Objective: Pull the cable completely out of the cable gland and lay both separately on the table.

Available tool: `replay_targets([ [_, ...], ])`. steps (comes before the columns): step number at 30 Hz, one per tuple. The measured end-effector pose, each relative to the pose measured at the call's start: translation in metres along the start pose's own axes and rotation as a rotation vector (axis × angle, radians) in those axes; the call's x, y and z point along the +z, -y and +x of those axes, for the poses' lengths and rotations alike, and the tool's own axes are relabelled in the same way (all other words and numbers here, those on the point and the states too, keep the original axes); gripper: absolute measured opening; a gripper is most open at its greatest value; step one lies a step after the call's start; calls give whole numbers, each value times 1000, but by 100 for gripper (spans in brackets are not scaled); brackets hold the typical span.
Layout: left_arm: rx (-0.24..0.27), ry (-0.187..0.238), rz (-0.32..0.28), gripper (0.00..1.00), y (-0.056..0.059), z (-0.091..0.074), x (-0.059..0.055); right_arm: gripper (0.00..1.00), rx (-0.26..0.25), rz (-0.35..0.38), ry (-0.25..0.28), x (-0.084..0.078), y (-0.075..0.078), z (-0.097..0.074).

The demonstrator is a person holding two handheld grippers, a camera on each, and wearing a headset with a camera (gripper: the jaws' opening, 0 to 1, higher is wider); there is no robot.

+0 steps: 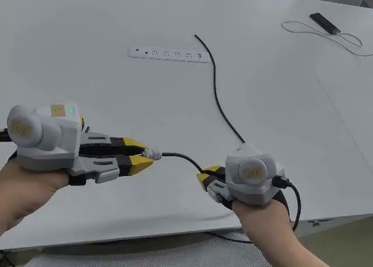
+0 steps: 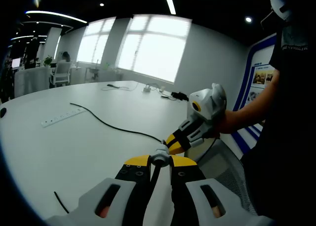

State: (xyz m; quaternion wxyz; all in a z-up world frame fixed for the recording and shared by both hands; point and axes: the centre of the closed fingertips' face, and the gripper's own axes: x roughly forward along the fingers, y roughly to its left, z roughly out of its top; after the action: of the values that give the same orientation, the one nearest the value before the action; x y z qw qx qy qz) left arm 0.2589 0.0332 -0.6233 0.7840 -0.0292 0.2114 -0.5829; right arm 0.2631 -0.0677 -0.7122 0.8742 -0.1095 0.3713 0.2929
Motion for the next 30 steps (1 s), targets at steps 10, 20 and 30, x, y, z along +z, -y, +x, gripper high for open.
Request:
replay_targets([
  [10,-5,-15,3,15,4,2,-4,15,32,-93,16,13,-11,-12],
  [20,-12,-26,-23,15,7,3,-7,16,101,-389,106,71,-57,-19],
  [30,-12,-15,-40,15,8,3,-5,7,110,-495,112,80,-75,-15],
])
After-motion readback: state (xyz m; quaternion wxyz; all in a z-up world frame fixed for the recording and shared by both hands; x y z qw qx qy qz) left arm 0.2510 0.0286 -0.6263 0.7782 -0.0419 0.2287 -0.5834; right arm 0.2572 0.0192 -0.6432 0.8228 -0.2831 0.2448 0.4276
